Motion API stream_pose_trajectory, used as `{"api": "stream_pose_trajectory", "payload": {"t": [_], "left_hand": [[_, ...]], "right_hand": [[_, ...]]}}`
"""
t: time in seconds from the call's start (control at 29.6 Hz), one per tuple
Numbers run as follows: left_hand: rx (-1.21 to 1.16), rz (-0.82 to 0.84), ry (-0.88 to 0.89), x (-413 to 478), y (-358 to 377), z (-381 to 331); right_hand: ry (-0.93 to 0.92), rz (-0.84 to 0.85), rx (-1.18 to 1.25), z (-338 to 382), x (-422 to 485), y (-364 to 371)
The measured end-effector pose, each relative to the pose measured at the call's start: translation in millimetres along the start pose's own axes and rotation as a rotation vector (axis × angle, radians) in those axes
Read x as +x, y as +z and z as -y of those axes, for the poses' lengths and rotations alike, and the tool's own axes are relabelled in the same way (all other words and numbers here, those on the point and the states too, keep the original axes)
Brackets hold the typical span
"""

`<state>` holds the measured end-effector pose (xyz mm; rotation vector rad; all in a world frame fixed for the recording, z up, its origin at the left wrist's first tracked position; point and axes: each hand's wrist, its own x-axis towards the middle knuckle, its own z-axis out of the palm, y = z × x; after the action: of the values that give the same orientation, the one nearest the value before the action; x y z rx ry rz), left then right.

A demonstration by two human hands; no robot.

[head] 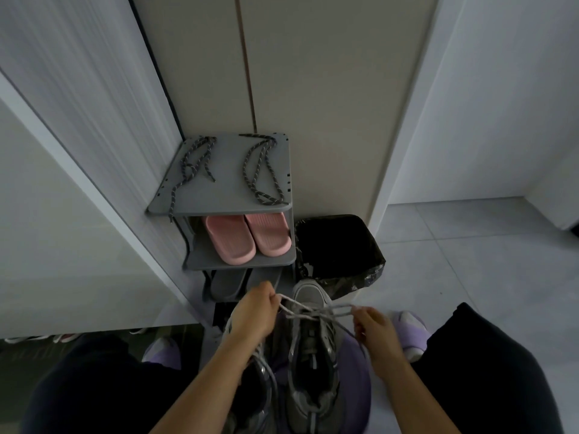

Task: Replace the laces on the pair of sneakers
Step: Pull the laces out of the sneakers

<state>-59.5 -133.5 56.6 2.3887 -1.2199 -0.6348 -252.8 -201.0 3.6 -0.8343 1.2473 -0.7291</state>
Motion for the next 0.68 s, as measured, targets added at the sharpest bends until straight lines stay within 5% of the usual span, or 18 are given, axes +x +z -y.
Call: {"api": "stream_pose_trajectory", "payload": {"t": [0.2, 0.47, 0.68], "left_hand": [[-0.215, 0.121, -0.020, -6, 41, -13], [-0.055, 0.040, -0.084, -18, 49, -16], [-0.408, 0.130, -0.180, -18, 51, -20]], "right_hand": [[-0.148, 0.207, -0.306, -10, -2, 15], [-0.279, 0.120, -0.425, -16, -1, 23], [-0.279, 0.054, -0.415, -18, -2, 20]]}}
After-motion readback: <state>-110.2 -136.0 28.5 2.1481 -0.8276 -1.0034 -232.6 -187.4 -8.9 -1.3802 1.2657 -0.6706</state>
